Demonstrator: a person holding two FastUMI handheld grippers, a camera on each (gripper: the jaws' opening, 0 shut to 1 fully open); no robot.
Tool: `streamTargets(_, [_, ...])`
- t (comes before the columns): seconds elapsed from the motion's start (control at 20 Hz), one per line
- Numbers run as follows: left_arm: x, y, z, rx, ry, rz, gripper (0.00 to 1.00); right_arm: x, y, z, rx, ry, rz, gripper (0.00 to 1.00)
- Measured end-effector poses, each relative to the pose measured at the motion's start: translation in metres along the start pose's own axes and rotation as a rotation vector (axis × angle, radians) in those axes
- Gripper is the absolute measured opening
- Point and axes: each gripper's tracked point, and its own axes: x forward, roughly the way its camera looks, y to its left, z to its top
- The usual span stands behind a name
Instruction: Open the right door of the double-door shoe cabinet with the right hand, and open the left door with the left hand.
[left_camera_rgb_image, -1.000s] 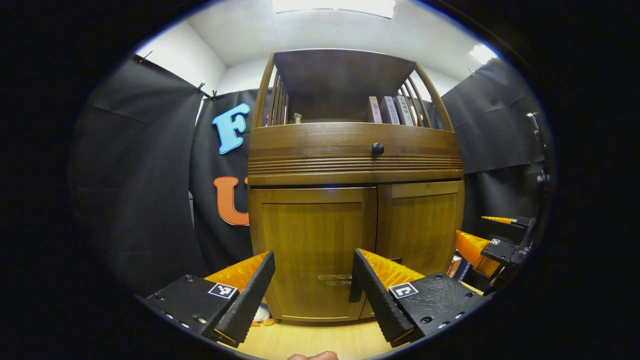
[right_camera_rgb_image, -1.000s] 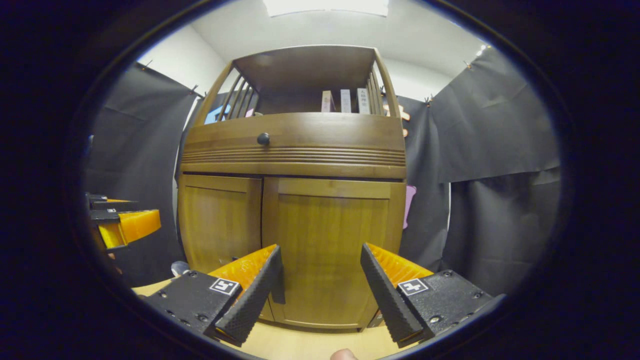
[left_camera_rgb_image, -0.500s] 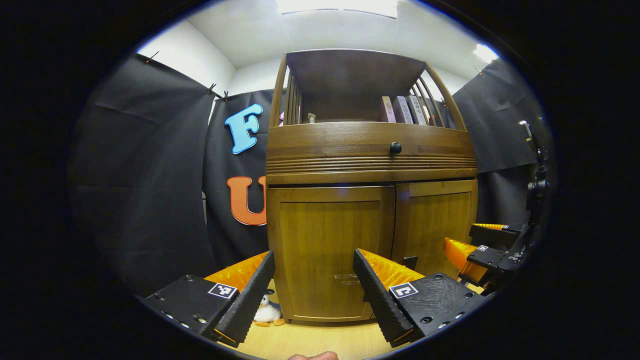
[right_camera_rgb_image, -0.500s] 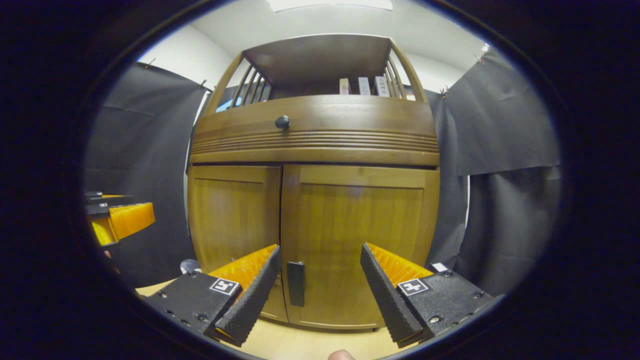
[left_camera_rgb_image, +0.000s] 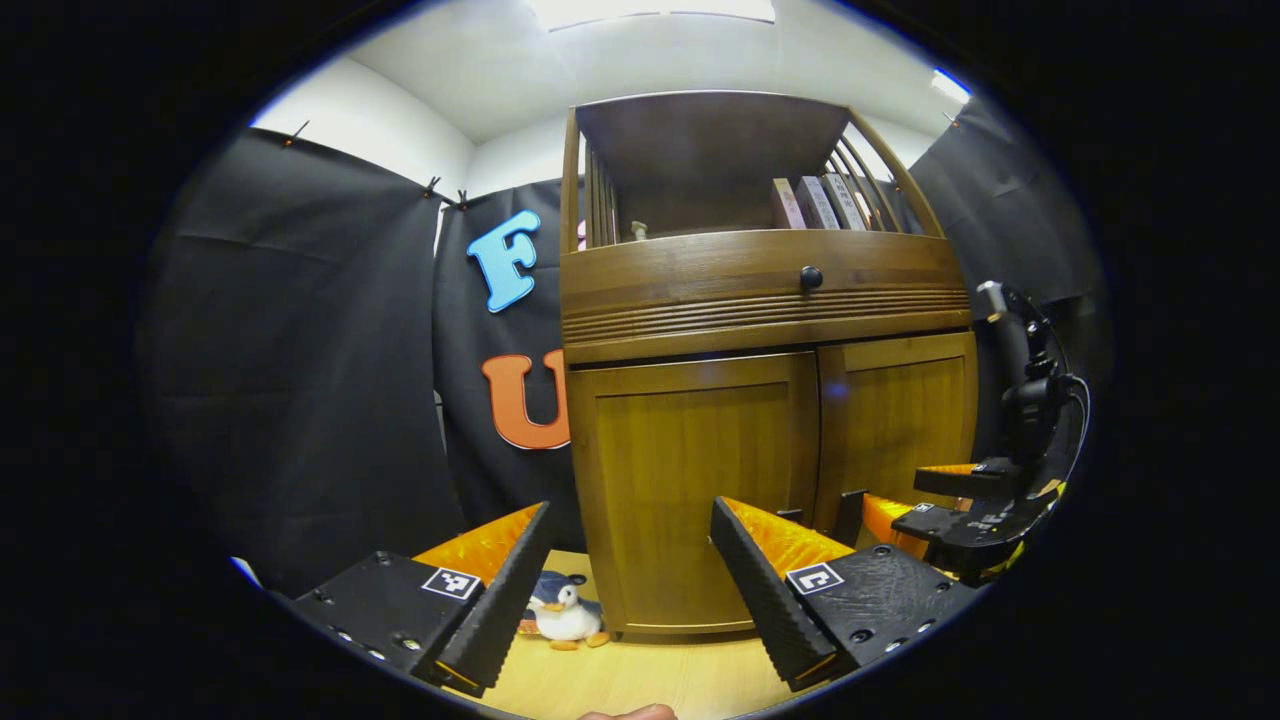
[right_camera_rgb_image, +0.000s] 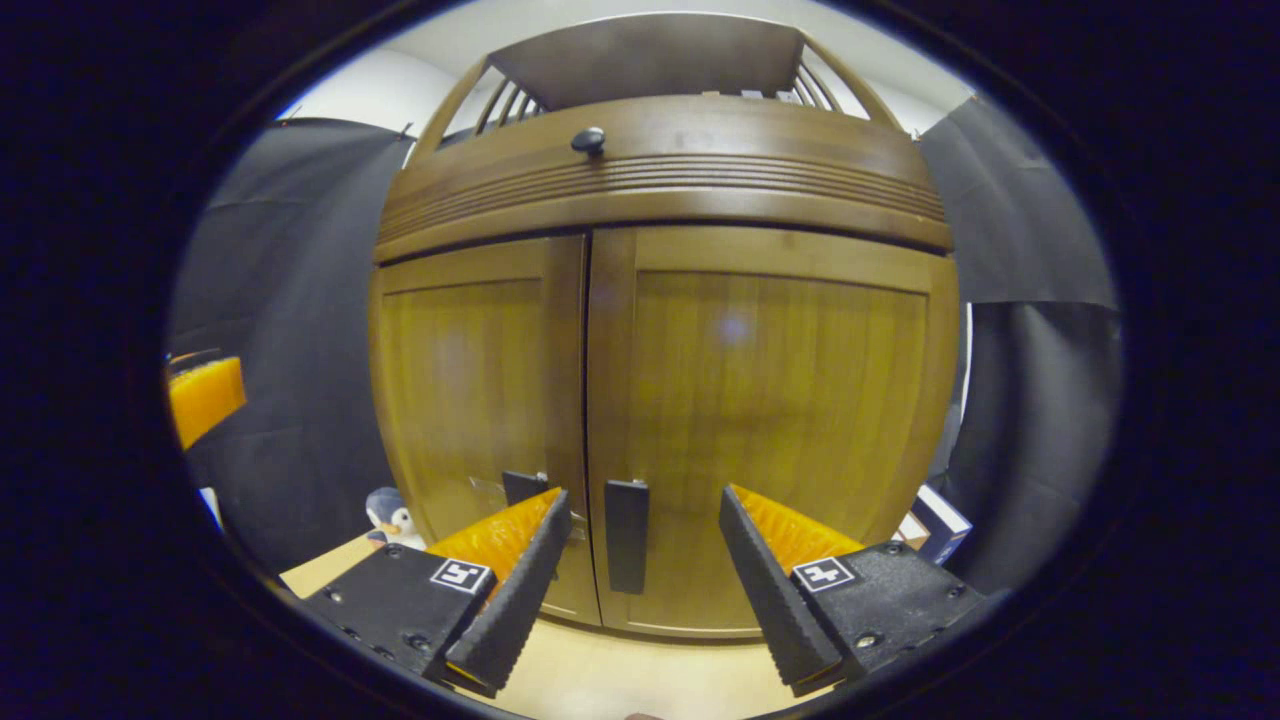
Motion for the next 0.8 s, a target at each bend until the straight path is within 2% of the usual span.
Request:
streamTargets(0.2, [-0.008, 0.022, 0.0, -0.019, 0.005, 0.06, 0.95, 0.023, 0.002, -0.013, 0.01, 0.038, -0.001, 0.87])
streamTargets(0.45, [-0.018, 0.045, -0.006, -0.025, 0.029, 0.155, 0.95, 0.045, 0.0, -0.034, 0.006, 0.122, -0.017, 0.71])
streamTargets(0.8, [-0.044, 0.054, -0.009, 0.014, 0.049, 0.261, 0.95, 0.061, 0.002, -0.046, 0.009, 0.156, -0.002, 0.6])
